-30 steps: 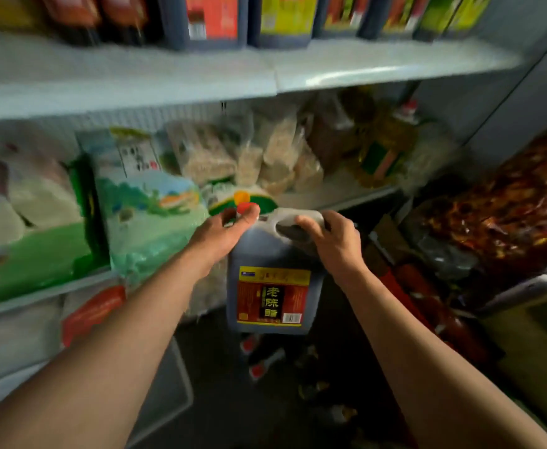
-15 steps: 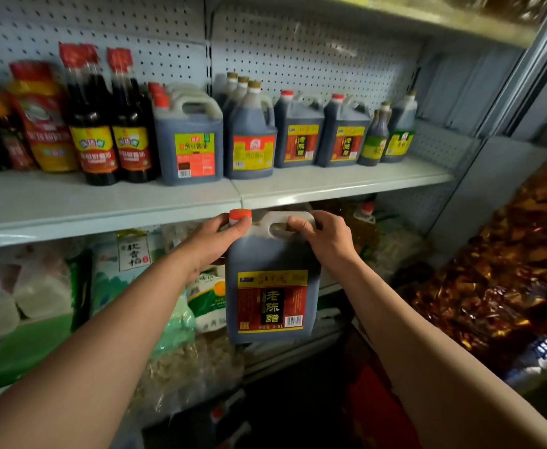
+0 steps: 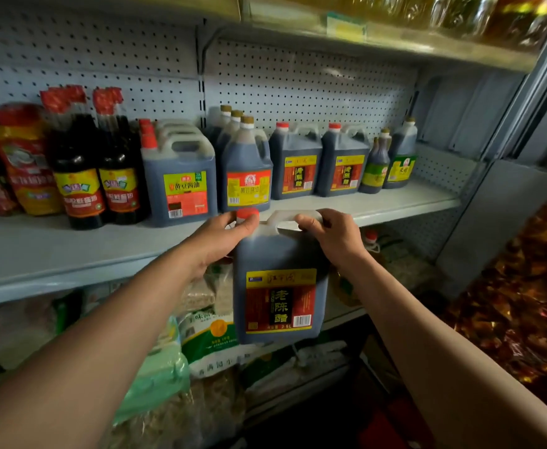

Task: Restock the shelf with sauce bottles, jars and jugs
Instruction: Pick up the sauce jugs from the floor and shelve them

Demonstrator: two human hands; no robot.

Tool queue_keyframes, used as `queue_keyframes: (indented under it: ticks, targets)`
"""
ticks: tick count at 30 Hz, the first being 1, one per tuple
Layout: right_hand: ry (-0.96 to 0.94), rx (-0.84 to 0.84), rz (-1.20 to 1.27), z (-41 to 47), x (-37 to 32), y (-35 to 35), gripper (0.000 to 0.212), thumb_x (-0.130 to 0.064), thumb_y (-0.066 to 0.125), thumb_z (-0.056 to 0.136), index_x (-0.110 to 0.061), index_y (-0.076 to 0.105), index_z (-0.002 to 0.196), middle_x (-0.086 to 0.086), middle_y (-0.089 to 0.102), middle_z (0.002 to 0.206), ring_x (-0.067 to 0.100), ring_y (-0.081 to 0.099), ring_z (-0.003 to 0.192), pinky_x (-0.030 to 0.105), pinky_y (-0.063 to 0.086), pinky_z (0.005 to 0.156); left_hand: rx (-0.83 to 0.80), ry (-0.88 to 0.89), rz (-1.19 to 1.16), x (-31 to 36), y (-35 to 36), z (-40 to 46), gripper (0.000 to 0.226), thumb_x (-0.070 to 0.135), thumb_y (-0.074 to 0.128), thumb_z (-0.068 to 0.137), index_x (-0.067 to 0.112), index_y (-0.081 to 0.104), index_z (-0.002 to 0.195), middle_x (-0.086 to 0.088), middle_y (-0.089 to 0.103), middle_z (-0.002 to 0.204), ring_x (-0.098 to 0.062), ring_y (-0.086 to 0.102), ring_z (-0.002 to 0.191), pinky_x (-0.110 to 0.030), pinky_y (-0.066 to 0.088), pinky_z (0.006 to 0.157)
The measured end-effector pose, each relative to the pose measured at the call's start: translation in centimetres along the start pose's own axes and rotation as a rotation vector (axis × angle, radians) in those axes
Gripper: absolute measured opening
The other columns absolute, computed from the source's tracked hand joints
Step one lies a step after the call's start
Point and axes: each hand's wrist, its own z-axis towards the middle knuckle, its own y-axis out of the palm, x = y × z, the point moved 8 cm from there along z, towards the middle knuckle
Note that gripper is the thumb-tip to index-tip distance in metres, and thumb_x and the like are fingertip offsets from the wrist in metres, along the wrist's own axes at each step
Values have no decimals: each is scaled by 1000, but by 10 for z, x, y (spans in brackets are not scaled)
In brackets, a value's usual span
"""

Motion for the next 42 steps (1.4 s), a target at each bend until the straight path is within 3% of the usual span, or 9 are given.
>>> queue_keyframes:
  ticks: [7,14,18,21,25,28,35,37,42]
  targets:
    - [-50,79,-7,40,-17,-20,45,-56,66,88,-12,73,88,-2,66,72,15,56,69,32,40,60,-45,80,-2,47,-8,38,29,56,56,92,39,59,116,13,65,110,-8,62,95,-21,46,68]
    - [-103,126,-26,69,-27,-45,36,-52,68,89,-20,67,73,-12,57,58,-1,47,51,18,31,48,-40,120,-77,69,-4,63,26,62,62,86,45,64,105,6,69,114,-19,67,104,-46,55,94]
    - [-116,154,2,92,-18,-60,34,-49,69,89,-23,64,67,-16,55,50,-3,45,51,16,31,48,-22,138,-86,87,6,77,22,58,61,88,44,63,105,8,67,115,-18,63,107,-36,55,86]
    - [-149,128,18,119,-13,-68,37,-50,70,89,-22,63,65,-14,55,50,0,44,53,22,32,51,34,148,-89,99,13,95,31,57,58,90,40,59,116,9,64,116,-13,61,102,-26,49,73]
    - [-193,93,58,181,9,-75,63,-69,68,78,-6,69,82,-5,61,58,5,47,59,37,42,56,149,188,-60,116,23,142,49,60,57,89,34,57,131,9,60,127,-12,55,115,-27,42,85]
    - [-265,42,94,235,31,-71,57,-61,71,82,-4,70,94,-6,59,66,5,50,67,42,48,64,218,172,-60,121,38,187,47,54,56,92,30,54,132,9,58,126,-12,50,116,-29,38,87]
    - [-356,-37,175,312,78,-51,34,-46,75,85,-20,60,71,-21,54,53,-3,44,53,20,32,52,397,134,10,115,63,246,32,48,58,93,31,59,120,8,62,111,-13,54,108,-27,40,84]
    - [-368,-54,246,318,84,-45,27,-47,75,85,-22,68,77,-22,64,62,-7,50,59,22,42,55,466,148,41,115,62,251,24,47,60,92,34,60,113,7,65,112,-13,57,107,-29,43,85]
    - [-333,-91,250,322,98,-38,57,-70,65,74,-21,70,101,-7,74,91,8,67,86,39,57,77,480,104,-15,115,65,255,33,44,63,92,33,58,123,8,63,118,-13,57,108,-27,44,78]
